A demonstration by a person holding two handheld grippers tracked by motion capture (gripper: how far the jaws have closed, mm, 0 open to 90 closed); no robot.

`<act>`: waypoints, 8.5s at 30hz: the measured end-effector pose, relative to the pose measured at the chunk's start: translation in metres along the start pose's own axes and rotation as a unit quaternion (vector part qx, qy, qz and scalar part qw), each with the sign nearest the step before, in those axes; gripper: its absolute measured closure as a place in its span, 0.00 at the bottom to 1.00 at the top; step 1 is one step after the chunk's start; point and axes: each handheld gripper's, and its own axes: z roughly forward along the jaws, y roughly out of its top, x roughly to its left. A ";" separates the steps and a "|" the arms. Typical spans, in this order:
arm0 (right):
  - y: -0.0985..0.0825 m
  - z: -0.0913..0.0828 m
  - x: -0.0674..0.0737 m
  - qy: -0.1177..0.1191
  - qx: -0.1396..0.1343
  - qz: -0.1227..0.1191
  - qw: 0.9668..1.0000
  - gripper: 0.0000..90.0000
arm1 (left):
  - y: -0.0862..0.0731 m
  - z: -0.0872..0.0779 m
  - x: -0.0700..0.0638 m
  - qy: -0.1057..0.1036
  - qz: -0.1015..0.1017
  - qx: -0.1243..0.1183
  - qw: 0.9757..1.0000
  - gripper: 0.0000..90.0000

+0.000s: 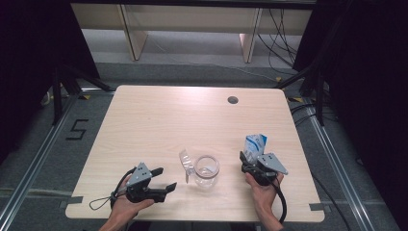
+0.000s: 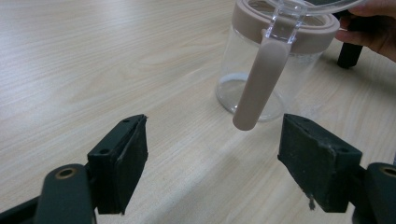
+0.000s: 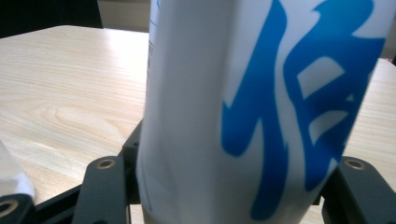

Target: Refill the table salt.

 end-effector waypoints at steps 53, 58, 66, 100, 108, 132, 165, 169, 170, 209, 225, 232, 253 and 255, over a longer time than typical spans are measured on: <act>0.031 -0.004 0.002 0.113 -0.032 -0.290 0.950 0.48 | -0.001 0.002 -0.003 -0.012 -0.002 0.001 1.000 0.24; 0.033 -0.004 0.005 0.110 -0.030 -0.319 0.941 0.48 | -0.001 0.001 -0.004 -0.012 -0.007 0.001 1.000 0.23; 0.037 -0.009 0.010 0.092 -0.037 -0.354 0.930 0.48 | -0.001 0.000 -0.004 -0.010 -0.002 0.004 1.000 0.19; 0.040 -0.012 0.028 0.061 -0.048 -0.503 0.861 0.49 | -0.001 0.003 -0.005 -0.012 0.011 0.007 1.000 0.18; 0.037 -0.011 0.033 0.048 -0.046 -0.519 0.852 0.50 | -0.001 0.003 -0.006 -0.011 0.011 0.009 1.000 0.18; 0.036 -0.011 0.039 0.033 -0.049 -0.576 0.816 0.50 | -0.001 0.003 -0.006 -0.011 0.012 0.012 1.000 0.18; 0.041 -0.014 0.045 -0.008 -0.061 -0.664 0.745 0.52 | -0.001 0.003 -0.007 -0.014 0.015 0.013 1.000 0.18; 0.039 -0.013 0.046 -0.007 -0.063 -0.661 0.748 0.52 | -0.001 0.004 -0.007 -0.015 0.017 0.014 1.000 0.18; 0.039 -0.013 0.046 -0.008 -0.061 -0.660 0.749 0.52 | -0.001 0.004 -0.008 -0.014 0.017 0.014 1.000 0.18; 0.039 -0.014 0.050 -0.038 -0.052 -0.718 0.693 0.53 | 0.000 0.004 -0.008 -0.013 0.024 0.016 0.999 0.18; 0.039 -0.015 0.054 -0.049 -0.052 -0.723 0.687 0.53 | 0.000 0.004 -0.007 -0.013 0.027 0.019 0.999 0.18; 0.042 -0.017 0.055 -0.061 -0.053 -0.740 0.668 0.54 | -0.001 0.004 -0.007 -0.017 0.025 0.018 0.999 0.18; 0.037 -0.014 0.054 -0.061 -0.051 -0.735 0.673 0.54 | -0.001 0.004 -0.008 -0.015 0.023 0.018 0.999 0.18; 0.036 -0.014 0.054 -0.062 -0.050 -0.735 0.673 0.54 | -0.001 0.004 -0.008 -0.015 0.023 0.018 0.999 0.18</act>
